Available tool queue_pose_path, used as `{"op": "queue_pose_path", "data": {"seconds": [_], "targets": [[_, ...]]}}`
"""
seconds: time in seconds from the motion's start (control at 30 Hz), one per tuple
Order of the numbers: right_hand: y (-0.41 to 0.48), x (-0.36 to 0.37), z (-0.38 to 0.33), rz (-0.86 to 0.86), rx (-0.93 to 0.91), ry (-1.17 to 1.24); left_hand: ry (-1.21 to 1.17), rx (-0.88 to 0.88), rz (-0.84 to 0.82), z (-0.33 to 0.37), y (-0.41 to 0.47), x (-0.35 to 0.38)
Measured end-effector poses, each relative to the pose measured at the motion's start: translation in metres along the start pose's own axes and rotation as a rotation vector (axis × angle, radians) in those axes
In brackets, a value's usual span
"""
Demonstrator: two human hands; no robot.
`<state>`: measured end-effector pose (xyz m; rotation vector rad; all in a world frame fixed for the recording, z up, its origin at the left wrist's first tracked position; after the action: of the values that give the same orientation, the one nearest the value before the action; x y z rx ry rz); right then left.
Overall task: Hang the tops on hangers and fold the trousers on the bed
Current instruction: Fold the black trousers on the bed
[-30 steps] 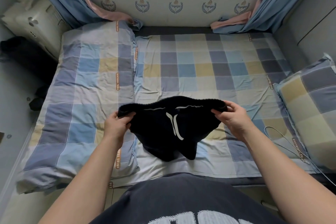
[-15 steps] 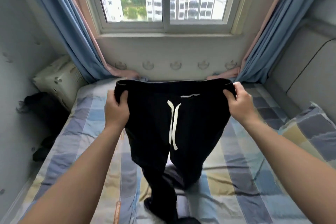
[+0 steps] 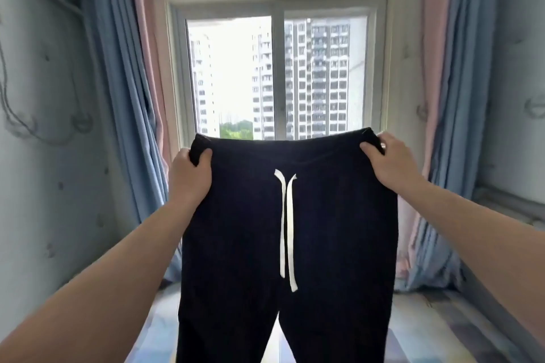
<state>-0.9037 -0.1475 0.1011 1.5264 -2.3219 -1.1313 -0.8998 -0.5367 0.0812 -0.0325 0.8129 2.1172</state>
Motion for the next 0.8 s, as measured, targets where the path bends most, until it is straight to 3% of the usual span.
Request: {"op": "queue_pose_path", "data": {"seconds": [0.27, 0.5, 0.8], "targets": [[0.052, 0.01, -0.088, -0.05, 0.267, 0.316, -0.326, -0.271, -0.172, 0.088, 0.032, -0.005], [0.047, 0.034, -0.149, -0.228, 0.195, 0.445, -0.415, -0.077, -0.388, 0.157, 0.006, 0.01], [0.038, 0.038, -0.179, -0.349, 0.119, 0.51, -0.454, 0.13, -0.596, 0.167, -0.023, 0.006]]}}
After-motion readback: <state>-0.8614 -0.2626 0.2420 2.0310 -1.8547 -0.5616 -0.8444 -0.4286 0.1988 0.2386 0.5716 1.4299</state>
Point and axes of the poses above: each hand's wrist, its own y-axis towards the middle knuckle, its own x-axis out of the palm, z = x × y, the point moved 4 cm from there along y, towards the middle knuckle, and after that the axes turned 10 degrees about y, right-handed, at the moved point
